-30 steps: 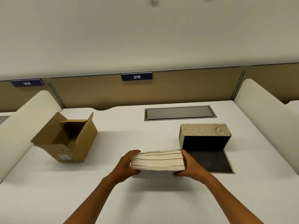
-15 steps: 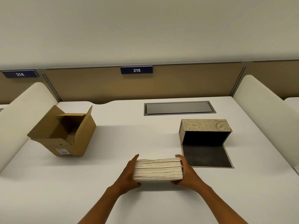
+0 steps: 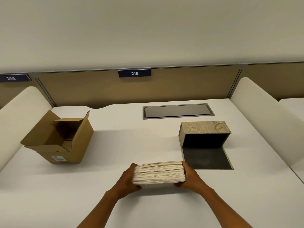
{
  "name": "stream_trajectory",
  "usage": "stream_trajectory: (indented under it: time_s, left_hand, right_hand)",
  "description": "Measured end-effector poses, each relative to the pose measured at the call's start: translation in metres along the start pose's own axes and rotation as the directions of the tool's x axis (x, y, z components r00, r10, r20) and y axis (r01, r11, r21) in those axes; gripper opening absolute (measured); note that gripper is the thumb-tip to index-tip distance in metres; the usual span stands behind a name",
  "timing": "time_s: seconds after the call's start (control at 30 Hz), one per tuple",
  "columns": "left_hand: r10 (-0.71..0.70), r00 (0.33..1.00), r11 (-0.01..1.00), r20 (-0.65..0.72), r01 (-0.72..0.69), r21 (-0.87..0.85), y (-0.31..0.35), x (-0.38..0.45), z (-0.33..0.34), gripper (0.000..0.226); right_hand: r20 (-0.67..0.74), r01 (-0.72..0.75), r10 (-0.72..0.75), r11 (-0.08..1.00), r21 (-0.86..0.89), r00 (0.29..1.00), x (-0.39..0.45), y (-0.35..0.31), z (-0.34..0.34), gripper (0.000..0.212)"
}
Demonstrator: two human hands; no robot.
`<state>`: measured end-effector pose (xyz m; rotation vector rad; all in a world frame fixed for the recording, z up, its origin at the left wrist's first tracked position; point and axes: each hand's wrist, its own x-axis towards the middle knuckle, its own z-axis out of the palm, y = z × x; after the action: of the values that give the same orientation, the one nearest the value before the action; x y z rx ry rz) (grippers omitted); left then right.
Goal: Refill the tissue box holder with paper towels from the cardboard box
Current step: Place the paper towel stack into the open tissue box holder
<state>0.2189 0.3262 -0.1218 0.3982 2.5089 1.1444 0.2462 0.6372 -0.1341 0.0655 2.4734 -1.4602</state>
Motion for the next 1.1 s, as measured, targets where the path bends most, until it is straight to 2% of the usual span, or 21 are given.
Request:
stream_trajectory:
  time_s: [0.07, 0.17, 0.3, 0.43, 0.63, 0.8, 0.93, 1.1]
  left_hand:
    - [-0.021, 1.000, 0.999, 0.007, 0.021, -0.041, 0.002, 0.004, -0.005, 0.060]
    - [-0.053, 0.998, 0.976, 0.019, 0.055, -0.211, 0.012, 0.014, -0.009, 0.062]
    - [-0.070, 0.996, 0.872, 0.045, 0.084, -0.483, 0.040, 0.029, 0.001, 0.054]
    - [-0.042, 0.996, 0.799, 0.083, 0.083, -0.596, 0.076, 0.045, 0.033, 0.043]
    - [-0.126, 0.987, 0.732, 0.101, 0.161, -0.662, 0.118, 0.070, 0.088, 0.034]
    - [-0.199, 0.977, 0.750, 0.079, 0.203, -0.630, 0.141, 0.093, 0.117, 0.022]
    - [-0.211, 0.976, 0.789, 0.050, 0.200, -0.581, 0.156, 0.113, 0.132, 0.015]
    - [-0.248, 0.969, 0.839, -0.011, 0.209, -0.503, 0.165, 0.134, 0.144, 0.019]
  right_hand:
    - [0.007, -0.026, 0.025, 0.999, 0.037, 1.000, 0.000, 0.003, -0.005, 0.081]
    - [0.004, -0.064, 0.064, 0.988, 0.142, 0.998, -0.005, 0.008, -0.022, 0.080]
    - [-0.018, -0.109, 0.122, 0.935, 0.336, 0.992, -0.020, 0.015, -0.061, 0.073]
    - [-0.058, -0.123, 0.168, 0.880, 0.459, 0.984, -0.033, 0.022, -0.104, 0.057]
    - [-0.128, -0.192, 0.311, 0.809, 0.556, 0.942, -0.037, 0.039, -0.152, 0.036]
    - [-0.182, -0.233, 0.403, 0.780, 0.580, 0.897, -0.029, 0.053, -0.172, 0.024]
    - [-0.215, -0.253, 0.438, 0.783, 0.569, 0.873, -0.019, 0.062, -0.185, 0.036]
    - [-0.227, -0.277, 0.443, 0.809, 0.519, 0.867, -0.008, 0.069, -0.193, 0.042]
